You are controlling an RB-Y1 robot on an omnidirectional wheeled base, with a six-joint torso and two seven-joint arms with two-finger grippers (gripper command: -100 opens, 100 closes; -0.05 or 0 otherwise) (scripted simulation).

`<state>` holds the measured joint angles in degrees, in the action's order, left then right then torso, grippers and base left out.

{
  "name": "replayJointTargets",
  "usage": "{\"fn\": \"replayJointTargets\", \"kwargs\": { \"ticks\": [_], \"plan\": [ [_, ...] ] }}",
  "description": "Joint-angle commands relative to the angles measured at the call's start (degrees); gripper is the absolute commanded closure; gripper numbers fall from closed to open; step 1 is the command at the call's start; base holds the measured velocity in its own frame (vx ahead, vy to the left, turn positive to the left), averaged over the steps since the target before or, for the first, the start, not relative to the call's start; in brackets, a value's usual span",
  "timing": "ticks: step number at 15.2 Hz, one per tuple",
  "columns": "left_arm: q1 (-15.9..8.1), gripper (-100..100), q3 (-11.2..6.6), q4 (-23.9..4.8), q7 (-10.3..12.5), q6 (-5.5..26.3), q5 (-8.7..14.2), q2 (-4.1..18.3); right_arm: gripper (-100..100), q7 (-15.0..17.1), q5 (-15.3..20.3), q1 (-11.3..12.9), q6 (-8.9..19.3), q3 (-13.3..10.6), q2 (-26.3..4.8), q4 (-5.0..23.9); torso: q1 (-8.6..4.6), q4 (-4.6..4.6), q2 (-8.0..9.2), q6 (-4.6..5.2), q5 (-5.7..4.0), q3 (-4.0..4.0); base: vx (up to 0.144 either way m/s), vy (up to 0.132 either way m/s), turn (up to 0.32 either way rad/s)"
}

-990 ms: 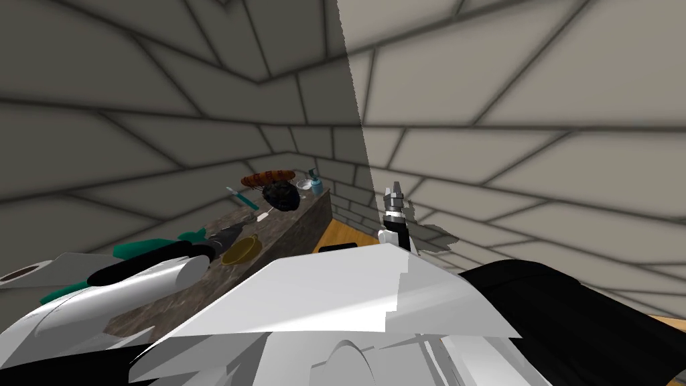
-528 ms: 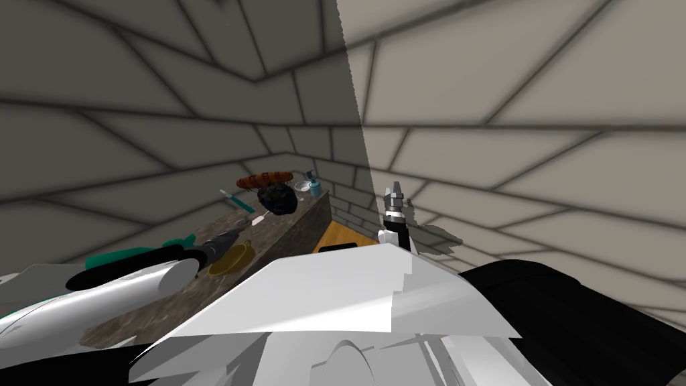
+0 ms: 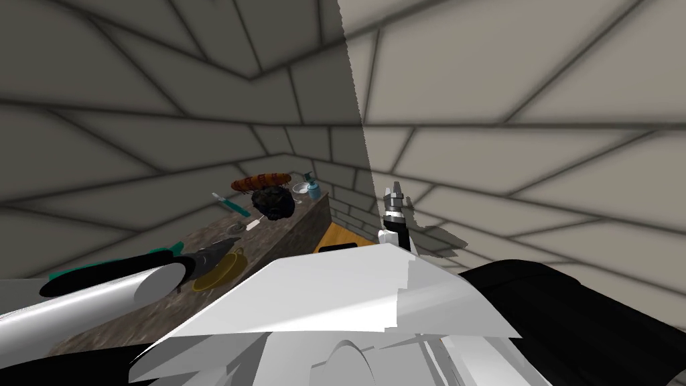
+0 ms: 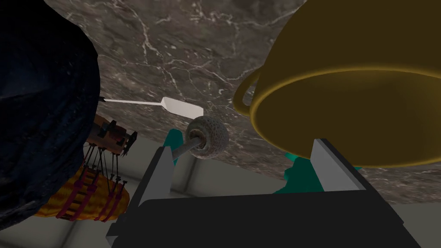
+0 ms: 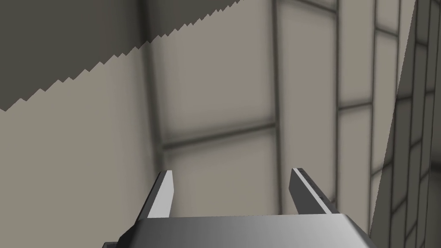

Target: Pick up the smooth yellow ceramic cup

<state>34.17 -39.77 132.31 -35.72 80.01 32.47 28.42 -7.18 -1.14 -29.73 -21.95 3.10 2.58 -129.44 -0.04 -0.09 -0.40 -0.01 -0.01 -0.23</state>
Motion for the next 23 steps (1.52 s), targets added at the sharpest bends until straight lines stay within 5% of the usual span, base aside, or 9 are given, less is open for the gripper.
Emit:
{"fn": "replayJointTargets", "kwargs": {
  "ticks": [1,23],
  "plan": [
    [0.4,-100,-0.70,0.3,-0.7,2.9,0.9,0.3,0,0.0,0.0,0.0,0.0,0.0,0.0,0.0,0.00,0.00,0.00,0.00,0.00,0.00,0.110,-0.019,0.021],
    [5.1,-100,-6.62,-0.7,-6.8,25.4,10.1,2.8,0,0.0,0.0,0.0,0.0,0.0,0.0,0.0,0.15,0.00,0.04,0.01,0.03,0.01,0.077,0.001,0.010]
  ]
}}
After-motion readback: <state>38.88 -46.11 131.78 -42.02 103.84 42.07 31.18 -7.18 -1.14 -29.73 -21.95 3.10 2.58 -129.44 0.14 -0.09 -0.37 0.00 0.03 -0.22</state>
